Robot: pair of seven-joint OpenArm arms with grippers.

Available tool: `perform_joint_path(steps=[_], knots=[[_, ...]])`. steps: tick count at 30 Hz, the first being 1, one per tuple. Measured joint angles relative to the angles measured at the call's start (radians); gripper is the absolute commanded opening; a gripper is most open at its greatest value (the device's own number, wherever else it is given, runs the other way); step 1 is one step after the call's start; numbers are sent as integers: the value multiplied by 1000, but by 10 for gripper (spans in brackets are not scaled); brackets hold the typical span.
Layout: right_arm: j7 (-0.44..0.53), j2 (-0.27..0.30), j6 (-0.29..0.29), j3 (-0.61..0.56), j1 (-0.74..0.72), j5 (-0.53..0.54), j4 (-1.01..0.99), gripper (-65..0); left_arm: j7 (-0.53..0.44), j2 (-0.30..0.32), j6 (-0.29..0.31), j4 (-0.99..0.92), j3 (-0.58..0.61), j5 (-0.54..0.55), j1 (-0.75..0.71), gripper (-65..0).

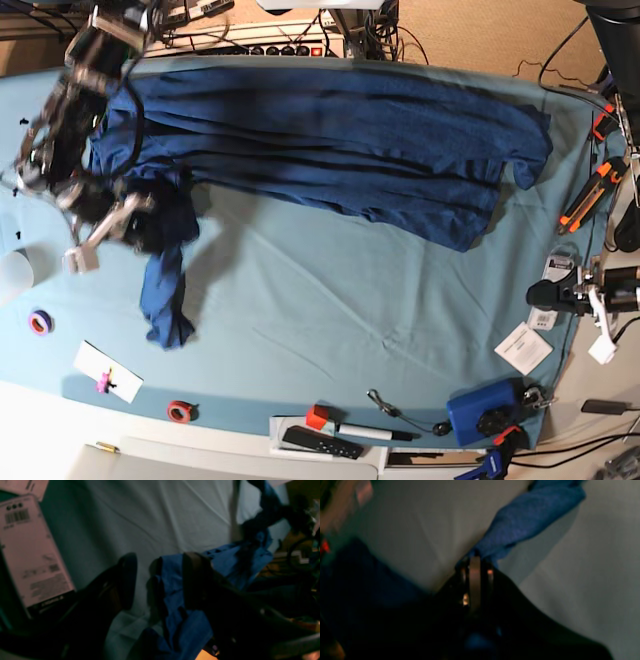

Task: Layout the t-shirt on the table in an organized manner, then fold the t-shirt properly
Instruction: 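Lift the sleeve with the right gripper and lay it across the shirt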

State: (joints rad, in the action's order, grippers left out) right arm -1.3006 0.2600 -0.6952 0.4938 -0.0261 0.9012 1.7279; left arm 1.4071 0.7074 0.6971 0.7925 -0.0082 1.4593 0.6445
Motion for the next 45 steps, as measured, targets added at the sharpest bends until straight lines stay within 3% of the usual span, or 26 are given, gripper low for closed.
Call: perform_joint_path(steps=[7, 15, 23, 29, 32, 39, 42, 43, 45], knots=[[-34, -12, -2, -1, 229, 84, 298, -650, 0, 0, 0, 0, 0, 0, 0, -349], [-37, -137, -2, -1, 401, 145, 395, -650, -1, -1, 0, -1, 0, 0, 0, -349], [-23, -257, -2, -1, 430, 145, 395, -650, -1, -1, 0, -1, 0, 0, 1, -349], [38, -342, -1, -2, 422, 26, 395, -650, -1, -1, 0, -1, 0, 0, 1, -349], [56, -344, -1, -48, 422, 2, 395, -650, -1, -1, 0, -1, 0, 0, 1, -349], [156, -346, -1, -256, 422, -175, 394, -650, -1, -1, 0, -1, 0, 0, 1, -349], [149, -346, 8, -306, 416, -220, 394, -650, -1, -1, 0, -1, 0, 0, 1, -349], [149, -346, 8, -314, 416, -220, 394, -612, -1, -1, 0, -1, 0, 0, 1, -349], [149, -346, 8, -322, 417, -217, 394, -466, -1, -1, 0, -1, 0, 0, 1, -349]])
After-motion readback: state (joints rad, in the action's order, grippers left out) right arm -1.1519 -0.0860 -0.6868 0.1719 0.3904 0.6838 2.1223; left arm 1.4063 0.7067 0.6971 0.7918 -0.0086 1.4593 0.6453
